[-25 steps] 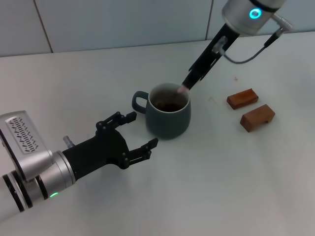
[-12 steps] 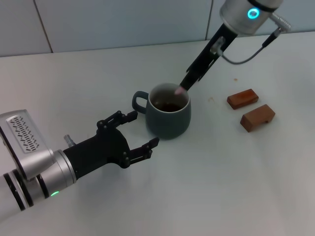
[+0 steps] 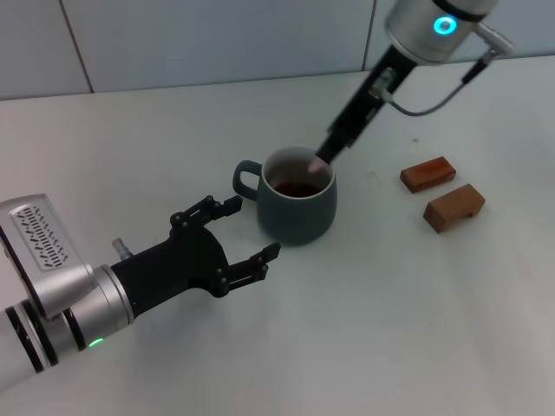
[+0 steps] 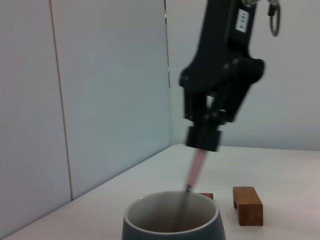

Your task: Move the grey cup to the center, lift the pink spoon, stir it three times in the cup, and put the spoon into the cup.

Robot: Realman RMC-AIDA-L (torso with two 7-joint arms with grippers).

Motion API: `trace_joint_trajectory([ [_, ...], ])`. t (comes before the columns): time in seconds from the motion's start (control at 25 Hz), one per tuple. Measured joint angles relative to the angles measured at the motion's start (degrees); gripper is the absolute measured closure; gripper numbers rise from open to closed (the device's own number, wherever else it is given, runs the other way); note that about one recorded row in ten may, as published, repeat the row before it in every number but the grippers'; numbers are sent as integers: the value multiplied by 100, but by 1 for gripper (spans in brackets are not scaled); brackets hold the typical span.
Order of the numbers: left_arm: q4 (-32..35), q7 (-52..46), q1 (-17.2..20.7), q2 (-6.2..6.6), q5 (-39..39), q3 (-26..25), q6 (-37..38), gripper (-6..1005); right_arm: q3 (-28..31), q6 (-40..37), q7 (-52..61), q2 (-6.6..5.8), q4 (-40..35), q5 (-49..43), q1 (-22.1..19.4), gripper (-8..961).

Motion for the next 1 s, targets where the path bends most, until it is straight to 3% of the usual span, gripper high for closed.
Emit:
trace_joint_trajectory([
  [0.16, 0, -18, 16, 1, 0, 0, 5, 164, -5, 116, 23, 46, -425, 78, -221, 830],
  [0.32, 0, -27, 21, 8, 0, 0, 5, 164, -33, 96, -263, 312, -1522, 189, -930, 773],
  [0.4, 1, -31, 12, 8, 0, 0, -3, 164, -115, 176, -418, 421, -2247, 529, -1502, 734],
  [0.76, 53, -137, -24, 26, 0, 0, -5, 164, -78, 303, -1580, 408, -4152, 3020, -4000, 541],
  [0.88, 69, -250, -35, 35, 0, 0, -14, 163, 272, 296, -2088, 403, -4243, 3594, -4642, 422],
  [1.0, 77, -343, -37, 39, 0, 0, -14, 163, 733, 291, -2757, 419, -3822, 3826, -5023, 301],
])
